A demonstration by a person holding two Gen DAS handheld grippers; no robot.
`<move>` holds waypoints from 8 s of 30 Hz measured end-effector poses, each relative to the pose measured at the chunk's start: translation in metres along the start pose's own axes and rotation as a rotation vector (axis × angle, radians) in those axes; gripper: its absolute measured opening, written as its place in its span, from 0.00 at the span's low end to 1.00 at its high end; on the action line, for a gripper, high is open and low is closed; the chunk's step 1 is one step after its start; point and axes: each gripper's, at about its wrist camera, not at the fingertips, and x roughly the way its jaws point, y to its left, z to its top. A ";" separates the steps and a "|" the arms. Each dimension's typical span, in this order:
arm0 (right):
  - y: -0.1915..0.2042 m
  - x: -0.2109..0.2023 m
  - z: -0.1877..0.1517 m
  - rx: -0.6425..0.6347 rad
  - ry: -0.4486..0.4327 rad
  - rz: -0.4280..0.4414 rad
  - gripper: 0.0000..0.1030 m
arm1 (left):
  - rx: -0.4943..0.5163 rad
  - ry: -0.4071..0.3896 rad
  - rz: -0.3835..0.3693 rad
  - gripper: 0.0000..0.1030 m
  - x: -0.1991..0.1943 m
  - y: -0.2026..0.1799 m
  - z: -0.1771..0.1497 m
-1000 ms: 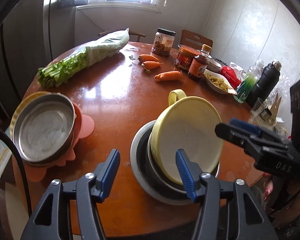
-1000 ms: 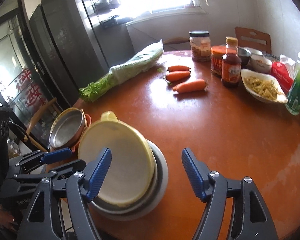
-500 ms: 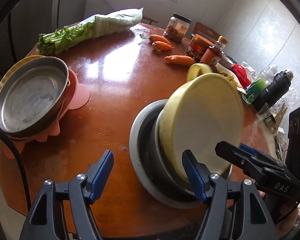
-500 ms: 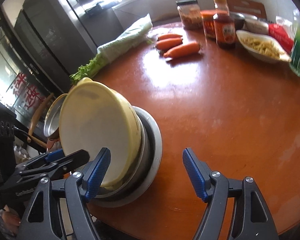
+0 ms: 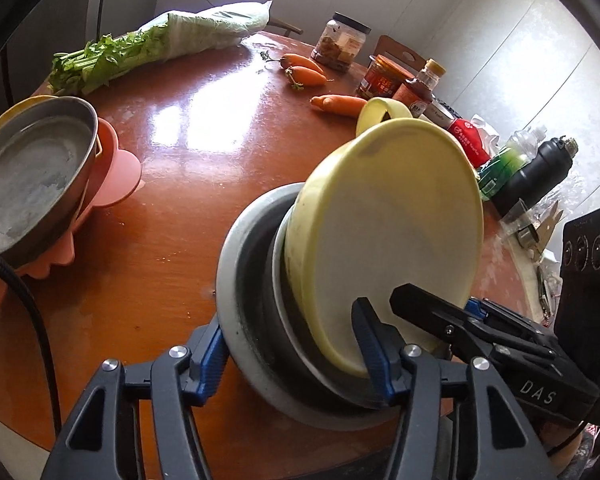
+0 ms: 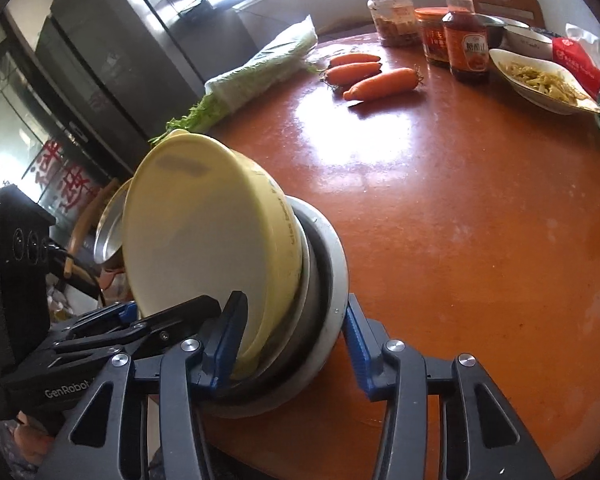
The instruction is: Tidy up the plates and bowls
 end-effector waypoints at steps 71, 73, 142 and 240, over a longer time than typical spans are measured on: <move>0.199 0.108 0.101 -0.266 0.036 0.156 0.46 | -0.160 -0.174 0.186 0.56 -0.113 0.169 0.061; 0.199 0.112 0.100 -0.270 0.043 0.150 0.46 | -0.164 -0.168 0.182 0.56 -0.110 0.170 0.060; 0.192 0.118 0.103 -0.236 0.005 0.126 0.65 | -0.162 -0.199 0.238 0.62 -0.105 0.183 0.064; 0.148 0.003 -0.054 -0.392 -0.216 -0.004 0.78 | -0.105 -0.331 0.444 0.79 -0.134 0.085 -0.096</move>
